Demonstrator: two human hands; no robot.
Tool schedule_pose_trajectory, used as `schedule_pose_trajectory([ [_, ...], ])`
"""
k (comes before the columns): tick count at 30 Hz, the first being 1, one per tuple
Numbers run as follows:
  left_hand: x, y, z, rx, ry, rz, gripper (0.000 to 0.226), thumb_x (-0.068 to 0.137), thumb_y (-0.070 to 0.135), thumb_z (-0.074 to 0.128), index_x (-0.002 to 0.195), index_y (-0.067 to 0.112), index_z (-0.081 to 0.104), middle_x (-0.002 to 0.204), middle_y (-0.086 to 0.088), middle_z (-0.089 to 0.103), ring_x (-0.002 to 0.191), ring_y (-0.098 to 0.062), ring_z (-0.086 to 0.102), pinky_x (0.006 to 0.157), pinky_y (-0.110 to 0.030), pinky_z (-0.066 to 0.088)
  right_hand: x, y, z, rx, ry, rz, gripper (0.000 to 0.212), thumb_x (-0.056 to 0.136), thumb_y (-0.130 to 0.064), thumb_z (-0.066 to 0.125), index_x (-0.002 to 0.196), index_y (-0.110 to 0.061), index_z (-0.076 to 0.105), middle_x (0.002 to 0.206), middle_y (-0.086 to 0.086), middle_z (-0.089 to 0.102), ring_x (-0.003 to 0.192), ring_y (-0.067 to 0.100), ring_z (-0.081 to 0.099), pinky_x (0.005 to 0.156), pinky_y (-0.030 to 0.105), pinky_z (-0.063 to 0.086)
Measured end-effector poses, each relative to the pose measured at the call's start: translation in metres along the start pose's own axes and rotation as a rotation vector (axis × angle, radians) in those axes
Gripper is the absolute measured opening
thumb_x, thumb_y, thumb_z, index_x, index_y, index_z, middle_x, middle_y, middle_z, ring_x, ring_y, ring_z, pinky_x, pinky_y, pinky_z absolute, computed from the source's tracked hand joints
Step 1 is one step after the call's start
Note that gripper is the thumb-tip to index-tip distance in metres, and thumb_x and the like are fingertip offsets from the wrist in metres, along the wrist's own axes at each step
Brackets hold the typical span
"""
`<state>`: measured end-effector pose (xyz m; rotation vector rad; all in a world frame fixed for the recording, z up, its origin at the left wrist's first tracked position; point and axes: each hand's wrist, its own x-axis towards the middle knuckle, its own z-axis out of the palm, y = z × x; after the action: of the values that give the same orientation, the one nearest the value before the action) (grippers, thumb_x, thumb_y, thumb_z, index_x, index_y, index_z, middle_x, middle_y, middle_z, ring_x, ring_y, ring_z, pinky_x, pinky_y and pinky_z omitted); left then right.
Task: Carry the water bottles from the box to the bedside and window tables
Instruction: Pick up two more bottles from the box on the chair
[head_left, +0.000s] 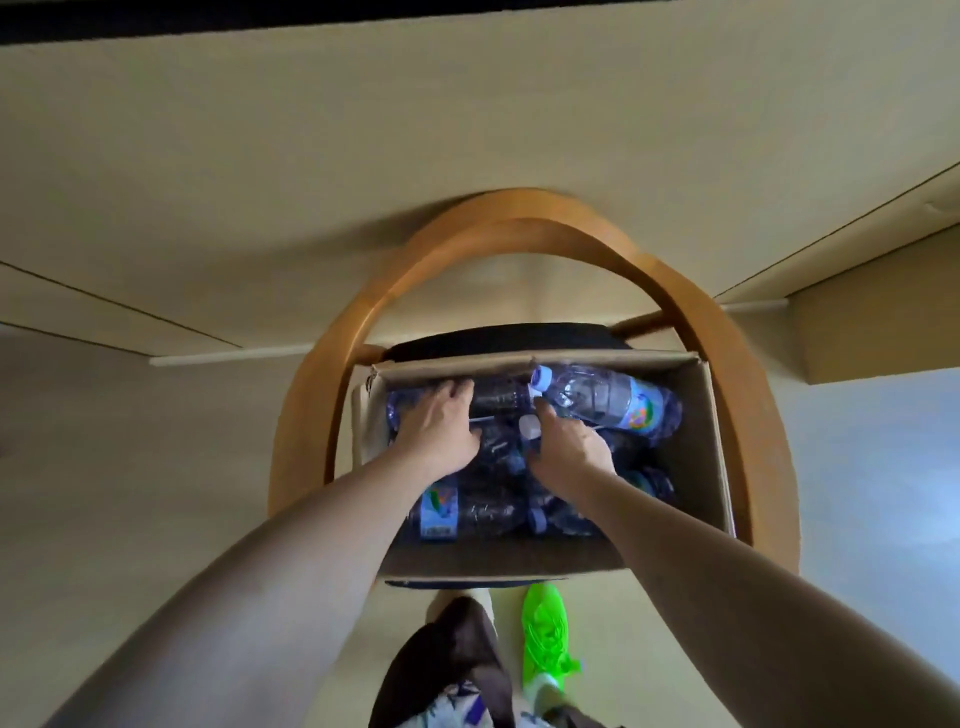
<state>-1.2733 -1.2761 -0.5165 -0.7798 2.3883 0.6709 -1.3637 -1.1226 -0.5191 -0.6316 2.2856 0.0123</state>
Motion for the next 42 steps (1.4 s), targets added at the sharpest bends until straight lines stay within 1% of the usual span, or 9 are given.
schedule_pose_trajectory([
  [3,0.008,0.000,0.007,0.062,0.050,0.012,0.070,0.085,0.032,0.071,0.148,0.017,0.044,0.141,-0.010,0.045,0.130,-0.032,0.044,0.110,-0.047,0.043,0.011,0.000,-0.002,-0.045,0.052,-0.012,0.041,0.093,-0.019,0.057,0.131,-0.022,0.045,0.101,0.009,0.069,0.092,0.034,0.069,0.066,0.035,0.041],
  [6,0.007,0.002,0.015,0.120,0.061,0.024,0.088,0.072,0.024,0.080,0.150,0.018,0.040,0.134,-0.007,0.037,0.126,-0.031,0.040,0.110,-0.050,0.043,0.014,-0.002,-0.003,-0.109,0.051,-0.060,0.033,0.089,-0.008,0.055,0.120,-0.017,0.046,0.097,0.010,0.070,0.087,0.035,0.070,0.064,0.036,0.043],
  [20,0.005,0.000,0.021,0.142,0.181,0.055,0.077,0.066,0.012,0.085,0.136,0.009,0.053,0.130,-0.008,0.044,0.122,-0.030,0.042,0.101,-0.046,0.050,0.002,-0.006,0.000,-0.235,0.127,-0.094,0.043,0.095,-0.007,0.050,0.135,-0.022,0.050,0.100,0.005,0.071,0.089,0.030,0.072,0.063,0.034,0.042],
  [25,0.001,-0.002,0.021,0.092,0.188,0.055,0.079,0.069,0.016,0.084,0.140,0.015,0.051,0.143,-0.008,0.048,0.136,-0.030,0.041,0.117,-0.050,0.037,-0.008,-0.009,-0.005,-0.265,0.179,-0.109,0.032,0.095,-0.009,0.052,0.124,-0.021,0.057,0.095,0.003,0.071,0.088,0.028,0.070,0.062,0.032,0.037],
  [29,-0.013,0.006,0.038,0.128,0.139,0.042,0.082,0.065,0.017,0.086,0.139,0.021,0.051,0.163,-0.011,0.024,0.152,-0.035,0.020,0.125,-0.054,0.017,-0.017,-0.005,-0.007,-0.270,0.227,-0.147,0.034,0.093,-0.013,0.054,0.125,-0.024,0.058,0.104,0.005,0.070,0.104,0.029,0.062,0.075,0.036,0.041],
  [33,0.001,0.007,0.021,0.083,0.179,0.014,0.085,0.061,0.016,0.084,0.134,0.017,0.042,0.135,-0.008,0.051,0.126,-0.030,0.047,0.112,-0.045,0.040,-0.034,-0.002,-0.003,-0.259,0.406,-0.241,0.037,0.077,-0.009,0.069,0.112,-0.019,0.069,0.111,0.014,0.060,0.105,0.036,0.053,0.083,0.042,0.046],
  [36,0.006,0.006,0.012,0.160,0.083,0.027,0.095,0.071,0.021,0.081,0.152,0.018,0.033,0.140,-0.006,0.040,0.128,-0.031,0.040,0.106,-0.045,0.043,-0.040,-0.007,0.001,-0.157,0.484,-0.390,0.042,0.063,-0.003,0.077,0.103,-0.014,0.073,0.123,0.021,0.060,0.114,0.045,0.056,0.093,0.049,0.050],
  [39,0.002,0.005,0.012,0.166,0.056,0.051,0.090,0.080,0.031,0.075,0.156,0.018,0.029,0.144,-0.006,0.033,0.130,-0.032,0.035,0.106,-0.048,0.042,-0.044,-0.013,0.004,-0.107,0.447,-0.459,0.050,0.068,-0.010,0.080,0.115,-0.007,0.066,0.134,0.018,0.059,0.131,0.042,0.050,0.112,0.057,0.037],
  [42,0.002,0.004,0.006,0.175,0.038,0.086,0.073,0.088,0.027,0.064,0.153,0.014,0.034,0.144,-0.009,0.036,0.130,-0.034,0.037,0.103,-0.048,0.044,-0.046,-0.018,0.003,0.071,0.585,-0.526,0.037,0.085,-0.015,0.065,0.116,0.003,0.060,0.123,0.024,0.060,0.115,0.047,0.057,0.105,0.059,0.041],
])
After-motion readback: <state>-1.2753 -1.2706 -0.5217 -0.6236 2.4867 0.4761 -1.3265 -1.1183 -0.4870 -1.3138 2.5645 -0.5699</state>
